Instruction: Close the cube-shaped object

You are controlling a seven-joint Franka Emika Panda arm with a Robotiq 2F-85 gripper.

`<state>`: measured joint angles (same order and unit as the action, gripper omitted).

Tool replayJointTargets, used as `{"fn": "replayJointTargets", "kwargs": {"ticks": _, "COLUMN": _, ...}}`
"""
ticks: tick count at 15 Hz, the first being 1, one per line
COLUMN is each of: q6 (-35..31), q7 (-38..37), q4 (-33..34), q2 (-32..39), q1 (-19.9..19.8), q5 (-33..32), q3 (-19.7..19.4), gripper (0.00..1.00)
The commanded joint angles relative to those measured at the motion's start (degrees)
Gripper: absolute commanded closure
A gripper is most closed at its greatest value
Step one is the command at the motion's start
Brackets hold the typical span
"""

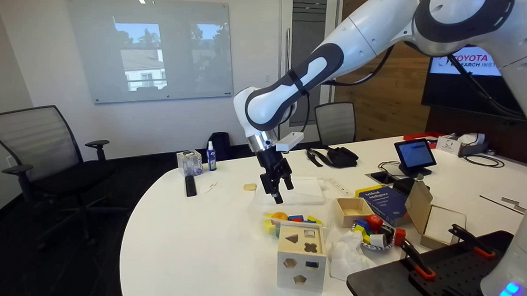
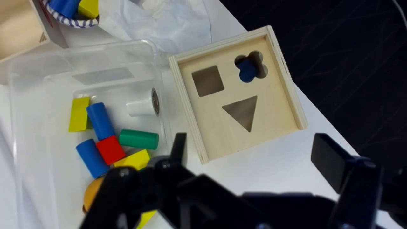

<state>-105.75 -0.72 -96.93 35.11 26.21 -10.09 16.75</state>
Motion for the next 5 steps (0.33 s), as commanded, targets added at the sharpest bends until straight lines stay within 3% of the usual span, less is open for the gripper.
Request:
{"fn": "replayJointTargets", "kwargs": {"ticks": 1, "q6": -3.34, "q7": -3.82, "q4": -7.47, "q2": -6.42, "q1": 0.14, "q5": 0.63, "q3": -0.29, "gripper": 0.00}}
{"fn": "replayJointTargets", "kwargs": {"ticks": 5, "q6": -4.18, "q7": -4.79, "q4": -10.21, "q2": -8.75, "q1": 0.22, "q5": -0.13, "q3": -0.27, "gripper": 0.00}}
